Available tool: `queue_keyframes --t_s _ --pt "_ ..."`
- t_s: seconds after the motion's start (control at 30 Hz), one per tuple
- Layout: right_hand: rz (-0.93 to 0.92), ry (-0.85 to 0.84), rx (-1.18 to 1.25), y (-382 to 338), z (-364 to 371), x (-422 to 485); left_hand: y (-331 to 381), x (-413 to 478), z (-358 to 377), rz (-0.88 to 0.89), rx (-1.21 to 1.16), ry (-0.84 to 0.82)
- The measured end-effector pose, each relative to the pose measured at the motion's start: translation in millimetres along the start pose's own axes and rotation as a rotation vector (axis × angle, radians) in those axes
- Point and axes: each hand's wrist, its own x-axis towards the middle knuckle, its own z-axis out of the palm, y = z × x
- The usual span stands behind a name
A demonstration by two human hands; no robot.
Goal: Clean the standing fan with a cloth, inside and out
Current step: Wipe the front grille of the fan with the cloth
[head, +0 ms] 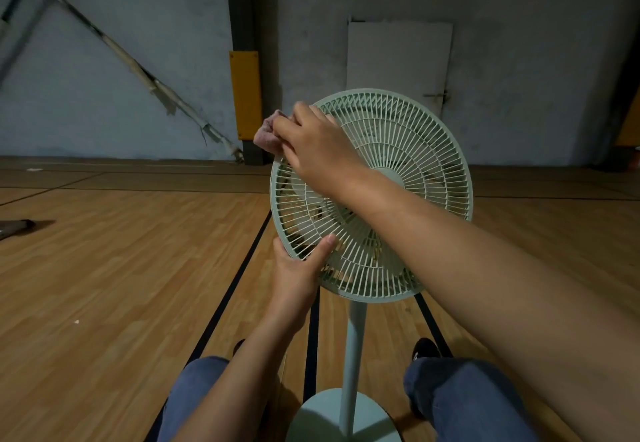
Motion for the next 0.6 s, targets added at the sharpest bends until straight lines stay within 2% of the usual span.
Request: queue_keyframes --t_s 0.2,0.6 --pt "0.019 -0.059 -0.017 12 -4 -26 0 1 -6 -0.007 -0.011 -0.006" --pt "0.194 -0.158 -0.062 44 -29 -91 -3 6 -8 -0.012 -0.023 -0.012"
